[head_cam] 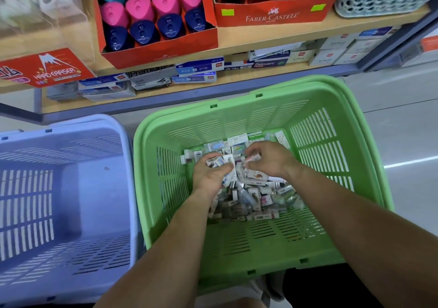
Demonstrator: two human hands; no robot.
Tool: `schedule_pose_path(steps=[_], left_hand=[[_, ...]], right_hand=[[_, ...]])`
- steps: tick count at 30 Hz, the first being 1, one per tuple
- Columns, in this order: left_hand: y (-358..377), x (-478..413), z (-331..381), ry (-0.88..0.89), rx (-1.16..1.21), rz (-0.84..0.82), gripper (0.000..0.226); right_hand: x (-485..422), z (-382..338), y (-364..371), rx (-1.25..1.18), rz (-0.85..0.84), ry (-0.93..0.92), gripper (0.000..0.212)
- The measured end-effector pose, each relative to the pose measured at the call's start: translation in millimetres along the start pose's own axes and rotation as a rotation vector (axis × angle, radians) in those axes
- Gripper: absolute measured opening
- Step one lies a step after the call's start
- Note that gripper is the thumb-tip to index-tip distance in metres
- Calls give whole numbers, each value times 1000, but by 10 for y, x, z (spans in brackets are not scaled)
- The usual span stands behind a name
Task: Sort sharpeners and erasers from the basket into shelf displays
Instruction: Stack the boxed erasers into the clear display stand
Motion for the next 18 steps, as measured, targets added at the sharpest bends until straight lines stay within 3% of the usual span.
schedule_pose_path(steps=[2,4,9,14,18], left_hand=[[-18,61,105,21,10,3,39],[-36,169,253,46,24,8,37],[-108,569,750,157,60,-81,39],[-542,1101,1270,287,36,-203,36],[-1036,1531,1664,364,108,-242,29]], right_hand=[[38,-71,-173,13,76,17,33],[119,-198,-311,-150,111,32,25],[533,-807,-528,-583,-55,42,14],[1019,-1352,-870,-708,-49,-39,45],[1408,-1849,-1090,-883,66,-98,25]])
Point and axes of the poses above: each hand's wrist, its own x-axis away from the middle knuckle, its own y-axis out of the palm, z = x × y, the point moved 9 cm from there along -x, towards the middle knuckle, and after that the axes turned 8 degrees about z, right-handed, at the moved point
